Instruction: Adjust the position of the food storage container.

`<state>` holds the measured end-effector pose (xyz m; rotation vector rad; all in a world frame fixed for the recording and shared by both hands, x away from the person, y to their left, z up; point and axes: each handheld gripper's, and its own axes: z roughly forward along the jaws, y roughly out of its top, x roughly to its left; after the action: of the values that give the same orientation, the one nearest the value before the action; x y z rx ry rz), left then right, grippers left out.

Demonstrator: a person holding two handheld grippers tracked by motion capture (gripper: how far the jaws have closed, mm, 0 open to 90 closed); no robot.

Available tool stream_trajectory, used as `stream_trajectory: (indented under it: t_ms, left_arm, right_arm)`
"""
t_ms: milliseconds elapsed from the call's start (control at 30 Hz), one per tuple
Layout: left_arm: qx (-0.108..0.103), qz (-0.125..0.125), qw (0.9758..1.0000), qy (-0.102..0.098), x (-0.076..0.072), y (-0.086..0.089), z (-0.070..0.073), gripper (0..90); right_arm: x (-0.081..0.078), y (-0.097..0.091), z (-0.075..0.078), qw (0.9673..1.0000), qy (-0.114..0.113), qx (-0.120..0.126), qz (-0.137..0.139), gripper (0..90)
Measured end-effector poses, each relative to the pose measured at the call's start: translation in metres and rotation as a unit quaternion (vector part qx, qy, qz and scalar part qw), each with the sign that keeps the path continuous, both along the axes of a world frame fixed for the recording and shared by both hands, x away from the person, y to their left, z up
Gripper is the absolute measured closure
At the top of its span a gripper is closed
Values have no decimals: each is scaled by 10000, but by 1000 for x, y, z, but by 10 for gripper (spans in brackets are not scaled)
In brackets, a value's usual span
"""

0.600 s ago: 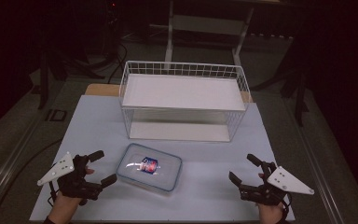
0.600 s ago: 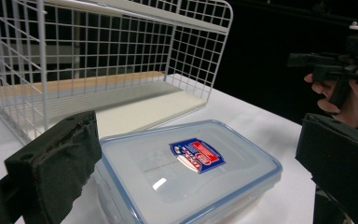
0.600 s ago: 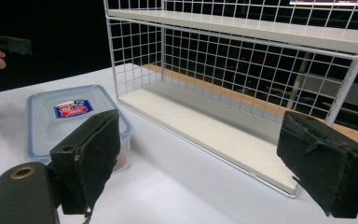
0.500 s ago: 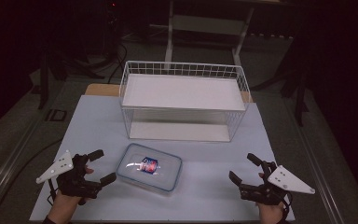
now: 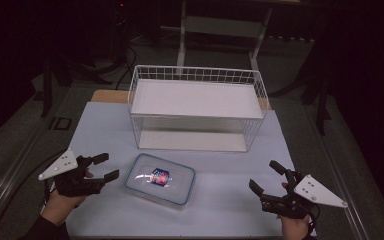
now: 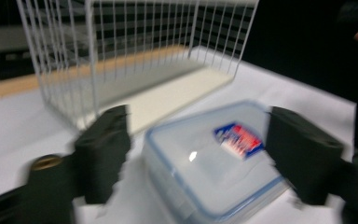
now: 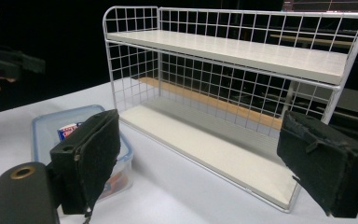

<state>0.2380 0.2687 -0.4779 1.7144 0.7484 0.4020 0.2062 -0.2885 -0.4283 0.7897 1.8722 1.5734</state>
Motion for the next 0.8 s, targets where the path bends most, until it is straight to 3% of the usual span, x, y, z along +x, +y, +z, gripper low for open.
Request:
stream_trajectory:
  t_ms: [200,400,533,800]
  left_arm:
    - [328,104,9978,572,14,3,-24,700]
    - [853,79,9924,887,19,0,-40,887]
    - [1108,-49,9887,1012,20,-7,-48,894]
    - [1109,-335,9868,1130,23,-15,-52,896]
  right_arm:
    - [2,1,-3,9999,62,66,44,130]
    - [3,1,-7,9998,151,122,56,130]
    - [2,1,-9,9997,172,148,48,130]
    - [4,1,-13,9996,254,140,55,130]
